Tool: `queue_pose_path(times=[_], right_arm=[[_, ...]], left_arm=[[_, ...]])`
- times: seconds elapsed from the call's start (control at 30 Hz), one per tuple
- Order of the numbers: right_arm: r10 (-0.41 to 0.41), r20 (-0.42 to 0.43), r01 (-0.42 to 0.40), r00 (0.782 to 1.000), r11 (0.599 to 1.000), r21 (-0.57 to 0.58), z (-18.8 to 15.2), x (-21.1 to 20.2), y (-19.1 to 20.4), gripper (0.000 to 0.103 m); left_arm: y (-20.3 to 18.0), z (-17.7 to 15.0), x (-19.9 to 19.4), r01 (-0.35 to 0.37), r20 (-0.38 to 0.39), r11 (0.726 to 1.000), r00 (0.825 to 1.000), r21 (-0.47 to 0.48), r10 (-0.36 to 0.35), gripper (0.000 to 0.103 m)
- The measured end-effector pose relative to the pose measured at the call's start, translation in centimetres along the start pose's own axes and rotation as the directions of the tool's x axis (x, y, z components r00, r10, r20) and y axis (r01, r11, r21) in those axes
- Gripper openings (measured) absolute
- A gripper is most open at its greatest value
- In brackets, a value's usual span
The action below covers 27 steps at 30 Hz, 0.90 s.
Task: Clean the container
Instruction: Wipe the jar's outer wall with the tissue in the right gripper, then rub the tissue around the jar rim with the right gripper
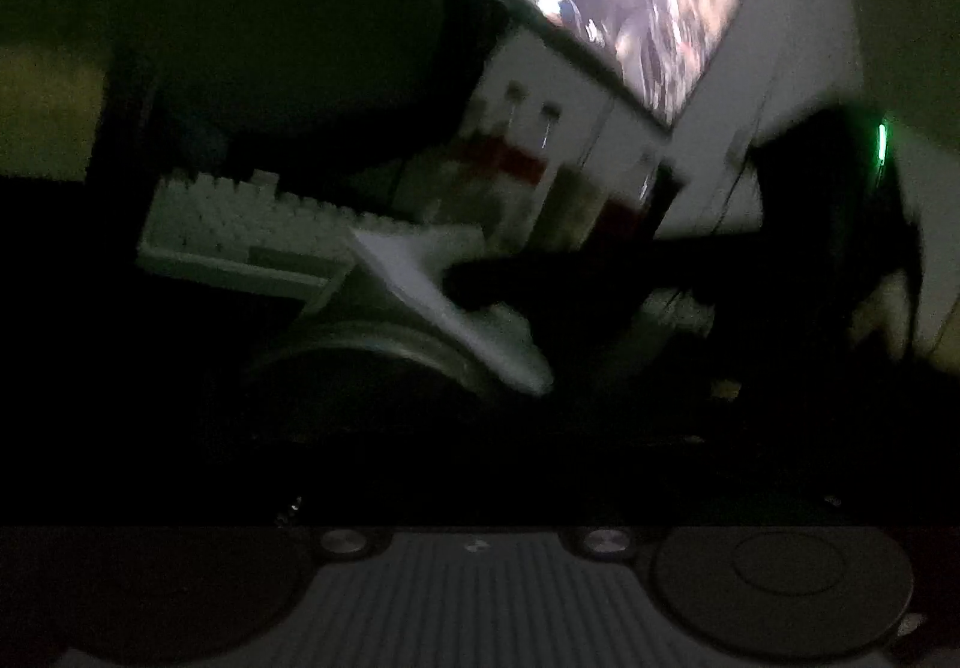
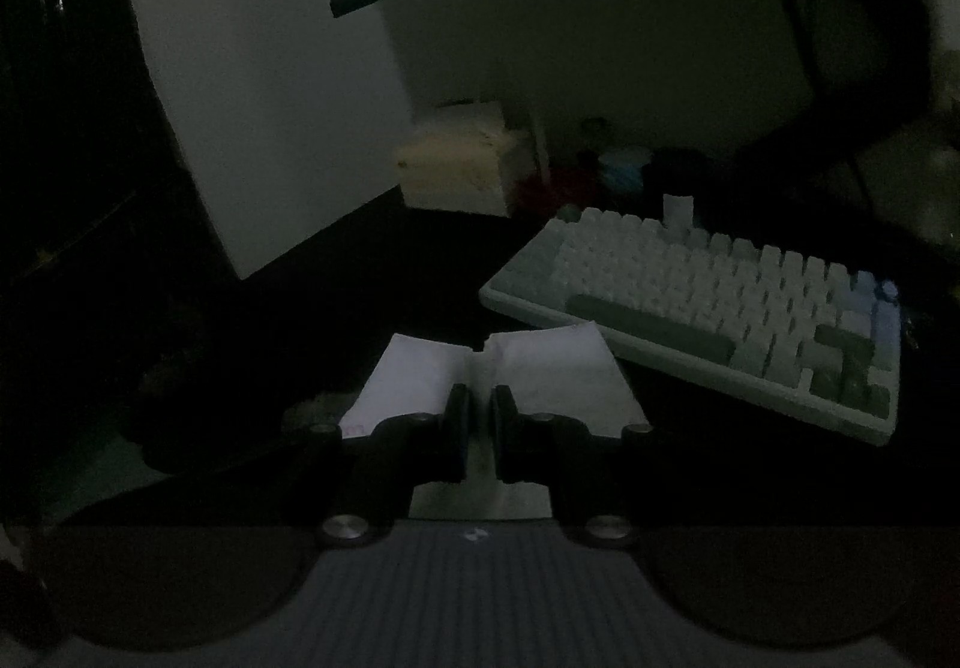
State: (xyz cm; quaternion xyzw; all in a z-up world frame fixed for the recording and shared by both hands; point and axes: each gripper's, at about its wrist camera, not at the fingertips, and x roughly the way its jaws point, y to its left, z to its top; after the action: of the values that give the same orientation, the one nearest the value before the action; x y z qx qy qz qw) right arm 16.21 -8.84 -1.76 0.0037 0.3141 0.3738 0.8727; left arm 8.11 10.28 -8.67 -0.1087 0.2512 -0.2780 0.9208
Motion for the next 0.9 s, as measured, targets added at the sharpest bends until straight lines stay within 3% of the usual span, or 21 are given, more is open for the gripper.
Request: queue_pose_path(times=[0.1,0.23,0.33,0.5,0.6,0.67,0.77,0.9], right_arm=[[0.005,-0.001,-0.005,1.0,1.0,0.002,0.1,0.2,0.0,0.01],[-0.003,-0.005,0.003,1.0,1.0,-0.005,0.6,0.7,-0.1,0.01],[-0.004,-0.006,0.004,1.0,1.0,-0.024,0.8,1.0,0.3,0.01],[0.124,-0.023,-0.125,0.992,0.988,-0.085,0.5,1.2,3.2,0.01],[0.137,-0.046,-0.141,0.99,0.984,-0.107,0.9,1.2,3.8,0.01],[0.101,-0.053,-0.106,0.994,0.988,-0.115,1.2,1.7,3.0,0.01],[-0.062,-0.007,0.06,0.998,0.985,-0.162,1.5,2.6,1.8,0.01],[-0.053,-0.027,0.052,0.998,0.998,-0.035,1.9,2.9,-0.1,0.01]], left_arm=[[-0.6,-0.3,1.2,-0.049,-0.082,0.999,0.995,0.018,0.05,0.044],[-0.3,-0.7,1.5,-0.133,-0.08,0.991,0.988,0.024,0.134,0.044],[0.5,-0.6,1.0,-0.151,-0.075,0.989,0.986,-0.008,0.15,0.046],[1.1,-0.3,0.8,-0.166,-0.067,0.986,0.984,-0.031,0.164,0.047],[1.4,-0.2,1.0,-0.163,-0.065,0.986,0.985,-0.04,0.16,0.047],[1.6,-0.1,1.0,-0.159,-0.066,0.986,0.986,-0.048,0.156,0.047],[1.7,0.0,1.0,-0.156,-0.066,0.986,0.986,-0.051,0.153,0.047],[1.4,-0.1,0.9,-0.156,-0.065,0.987,0.986,-0.046,0.153,0.051]])
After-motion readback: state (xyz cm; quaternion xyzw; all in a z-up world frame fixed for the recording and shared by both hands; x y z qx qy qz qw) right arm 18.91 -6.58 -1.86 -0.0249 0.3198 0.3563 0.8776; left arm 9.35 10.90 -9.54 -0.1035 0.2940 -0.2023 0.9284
